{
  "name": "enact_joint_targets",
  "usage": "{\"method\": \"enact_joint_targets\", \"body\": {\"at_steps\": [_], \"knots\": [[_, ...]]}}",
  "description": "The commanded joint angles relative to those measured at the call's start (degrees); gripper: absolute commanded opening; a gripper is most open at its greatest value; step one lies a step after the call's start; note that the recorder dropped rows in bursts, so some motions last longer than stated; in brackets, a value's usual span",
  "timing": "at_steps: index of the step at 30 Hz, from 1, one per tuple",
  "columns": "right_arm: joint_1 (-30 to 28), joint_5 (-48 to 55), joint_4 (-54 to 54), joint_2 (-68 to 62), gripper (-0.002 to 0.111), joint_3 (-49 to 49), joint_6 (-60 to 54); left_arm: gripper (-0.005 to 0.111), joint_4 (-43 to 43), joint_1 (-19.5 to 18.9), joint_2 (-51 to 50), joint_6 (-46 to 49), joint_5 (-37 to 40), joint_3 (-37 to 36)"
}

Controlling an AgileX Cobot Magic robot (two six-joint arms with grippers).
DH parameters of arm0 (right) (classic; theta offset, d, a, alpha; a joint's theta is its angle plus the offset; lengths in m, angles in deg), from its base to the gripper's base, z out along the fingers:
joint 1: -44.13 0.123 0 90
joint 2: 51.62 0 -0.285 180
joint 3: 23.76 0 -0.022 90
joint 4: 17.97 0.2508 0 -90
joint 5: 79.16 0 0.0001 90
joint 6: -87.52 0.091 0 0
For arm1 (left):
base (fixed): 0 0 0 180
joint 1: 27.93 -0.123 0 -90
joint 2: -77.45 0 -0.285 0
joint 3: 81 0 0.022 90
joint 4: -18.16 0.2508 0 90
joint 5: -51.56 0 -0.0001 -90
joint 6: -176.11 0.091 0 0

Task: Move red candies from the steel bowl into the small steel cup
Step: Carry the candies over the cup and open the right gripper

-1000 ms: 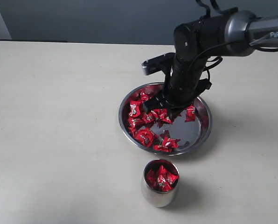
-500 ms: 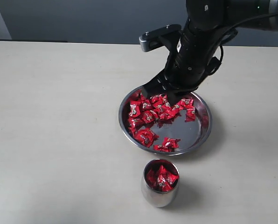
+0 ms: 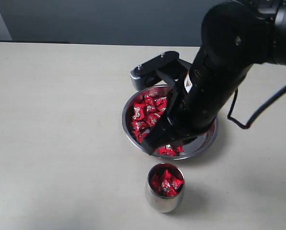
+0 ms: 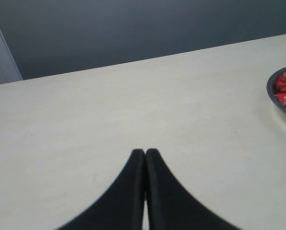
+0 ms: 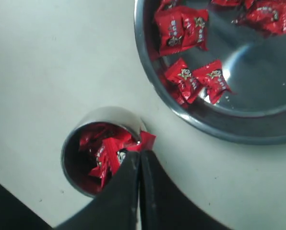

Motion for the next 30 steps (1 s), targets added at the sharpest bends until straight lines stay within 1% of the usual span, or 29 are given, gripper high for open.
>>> {"method": "enact_joint_targets", "body": {"at_steps": [1, 8, 12, 23, 25, 28, 30], "knots": [[0.2, -2.4, 1.8, 3.2, -0.001, 4.6, -0.4, 0.000, 0.1, -0.1, 0.2, -0.3, -0.4, -0.3], [0.2, -4.2, 6.6, 5.6, -0.001, 9.4, -3.2, 0.000, 0.1, -0.1, 0.2, -0.3, -0.4, -0.3], [0.2, -5.4, 9.0, 5.7, -0.001, 10.4, -5.3, 0.000, 0.1, -0.1, 0.2, -0.3, -0.4, -0.3], [0.2, -8.0, 9.3, 3.1, -0.001, 10.5, -5.9, 0.000, 0.1, -0.1, 0.2, -0.3, -0.4, -0.3], [0.2, -8.2, 9.3, 2.2, 0.005, 10.5, -6.0, 0.000, 0.1, -0.1, 0.2, -0.3, -0.4, -0.3], [0.2, -8.2, 9.3, 1.4, 0.020, 10.5, -6.0, 0.000, 0.1, -0.1, 0.2, -0.3, -0.4, -0.3], [0.2, -8.2, 9.3, 1.0, 0.025, 10.5, -6.1, 0.000, 0.1, -0.1, 0.2, -0.3, -0.4, -0.3]]}}
